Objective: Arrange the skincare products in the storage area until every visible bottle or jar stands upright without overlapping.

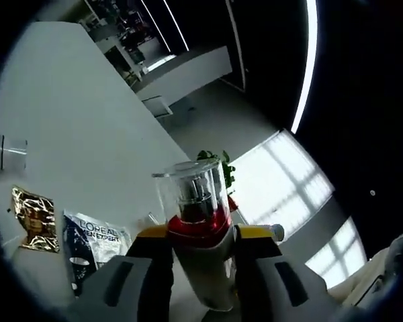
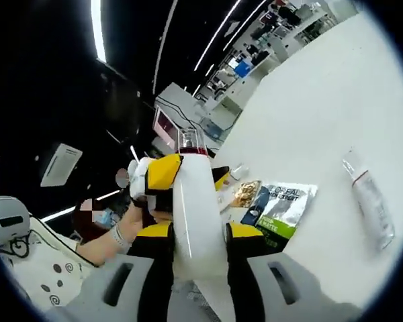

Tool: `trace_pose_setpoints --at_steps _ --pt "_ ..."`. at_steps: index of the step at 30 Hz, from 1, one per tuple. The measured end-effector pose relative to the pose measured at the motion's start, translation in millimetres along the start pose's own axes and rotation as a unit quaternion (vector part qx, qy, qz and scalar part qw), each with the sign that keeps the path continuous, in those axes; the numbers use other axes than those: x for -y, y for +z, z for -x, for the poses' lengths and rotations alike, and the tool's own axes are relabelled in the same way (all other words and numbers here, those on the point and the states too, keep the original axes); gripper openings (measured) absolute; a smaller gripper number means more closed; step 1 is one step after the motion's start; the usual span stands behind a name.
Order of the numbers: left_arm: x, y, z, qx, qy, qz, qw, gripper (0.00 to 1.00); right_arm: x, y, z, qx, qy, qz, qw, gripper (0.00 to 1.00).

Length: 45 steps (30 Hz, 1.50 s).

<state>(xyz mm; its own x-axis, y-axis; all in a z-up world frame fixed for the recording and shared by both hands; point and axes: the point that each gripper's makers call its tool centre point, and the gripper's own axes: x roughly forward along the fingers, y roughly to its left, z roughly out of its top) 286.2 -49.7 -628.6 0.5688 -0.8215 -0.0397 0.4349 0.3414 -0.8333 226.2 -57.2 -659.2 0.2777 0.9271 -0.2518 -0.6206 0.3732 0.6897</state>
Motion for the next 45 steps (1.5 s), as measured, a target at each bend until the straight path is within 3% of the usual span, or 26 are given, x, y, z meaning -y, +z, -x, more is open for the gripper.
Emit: trace_pose_setpoints --at_steps 4,8,11,14,17,23,28,32,34,39,43,45 --pt "7.0 -10.0 -4.2 -0.031 0.008 -0.062 0.9976 0.27 5.6 -9.0 -2.0 -0.029 -0.015 0.023 0.9992 0.32" --pt "9.8 -7.2 -7.0 -0.026 0.018 -0.077 0.9966 0.27 11.7 -3.1 1.6 -0.021 -0.035 0.055 0.9976 0.33" --pt "5.6 -5.5 -10.3 -0.022 0.048 -0.080 0.9954 0.27 13.4 -1.3 1.3 -0.019 -0.044 0.064 0.9969 0.34" --pt "8.1 -8.8 -15.6 -0.031 0.049 -0.113 0.9919 0.27 19.5 -2.0 3.7 -0.024 -0.060 0.074 0.9952 0.34" --pt "8.2 -14.9 -20.1 -0.051 0.064 -0.151 0.9852 0.27 27.0 -5.4 6.1 -0.041 -0.090 0.110 0.9890 0.33" --pt "7.4 -24.3 -28.9 -0.079 0.081 -0.211 0.9709 0.26 40.2 -9.9 11.1 -0.064 -0.122 0.131 0.9818 0.32" --pt "6.4 -33.9 -37.8 -0.101 0.092 -0.255 0.9573 0.26 49.8 -13.3 14.8 -0.086 -0.152 0.168 0.9702 0.31" --pt "5.2 -44.4 -41.5 -0.119 0.097 -0.285 0.9461 0.26 60.1 -15.2 16.0 -0.103 -0.169 0.172 0.9650 0.30" --pt "3.5 -48.4 -42.8 -0.126 0.098 -0.292 0.9431 0.26 62.5 -19.4 17.0 -0.113 -0.176 0.166 0.9637 0.30" --pt "-0.1 -55.7 -45.9 -0.138 0.097 -0.311 0.9353 0.26 72.1 -24.5 21.1 -0.136 -0.199 0.188 0.9522 0.30" --pt "-1.1 -58.4 -47.3 -0.139 0.089 -0.332 0.9288 0.26 73.4 -26.9 21.0 -0.142 -0.201 0.188 0.9507 0.29" --pt "0.3 -59.8 -48.3 -0.143 0.081 -0.353 0.9213 0.26 74.1 -27.2 20.8 -0.144 -0.204 0.189 0.9500 0.29"
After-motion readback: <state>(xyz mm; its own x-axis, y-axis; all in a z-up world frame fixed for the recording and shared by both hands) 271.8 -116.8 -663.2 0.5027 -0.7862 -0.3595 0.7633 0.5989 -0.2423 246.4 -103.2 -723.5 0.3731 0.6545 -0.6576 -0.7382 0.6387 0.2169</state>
